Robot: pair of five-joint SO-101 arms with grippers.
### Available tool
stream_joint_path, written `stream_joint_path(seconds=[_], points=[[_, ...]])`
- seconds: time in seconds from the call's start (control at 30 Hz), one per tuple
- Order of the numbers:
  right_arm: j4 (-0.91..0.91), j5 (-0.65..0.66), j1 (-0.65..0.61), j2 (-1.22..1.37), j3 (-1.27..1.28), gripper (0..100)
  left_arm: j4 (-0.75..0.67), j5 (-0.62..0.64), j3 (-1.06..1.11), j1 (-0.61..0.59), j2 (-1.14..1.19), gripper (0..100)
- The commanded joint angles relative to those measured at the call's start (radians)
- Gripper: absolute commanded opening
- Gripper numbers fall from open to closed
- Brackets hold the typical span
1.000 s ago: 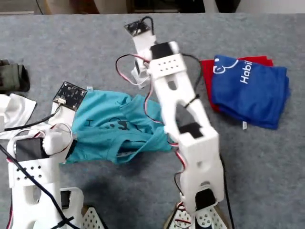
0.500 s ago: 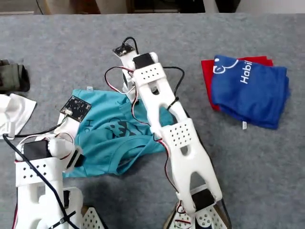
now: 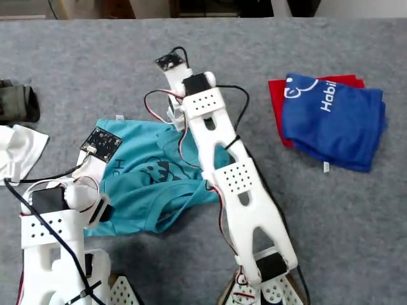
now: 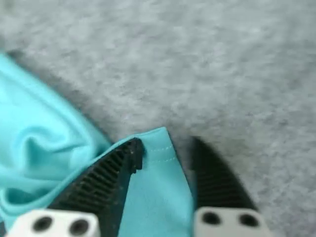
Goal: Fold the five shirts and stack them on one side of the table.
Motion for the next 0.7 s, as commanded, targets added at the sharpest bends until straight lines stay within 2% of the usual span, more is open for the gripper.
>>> stream_joint_path(seconds=[0.0,0.27,0.33,0.4,0.53,0.67], points=[[0.006,0.018,-0.005,0.015,-0.015,0.4,-0.012,-0.008,-0.006,-0.011,-0.013,24],[0.054,0.015,0.105,-0.007,-0.051,0.2,-0.018,0.014,-0.018,-0.011,-0.012,24],[0.074,0.014,0.147,-0.018,-0.087,0.2,-0.035,0.106,-0.048,-0.011,-0.004,24],[0.083,0.0,0.197,-0.021,-0.13,0.2,-0.063,0.252,-0.092,-0.011,-0.002,24],[0.081,-0.087,0.317,-0.007,-0.168,0.2,-0.077,0.506,-0.249,-0.015,0.03,24],[0.068,-0.164,0.392,0.045,-0.168,0.2,-0.089,0.744,-0.468,-0.117,0.219,24]])
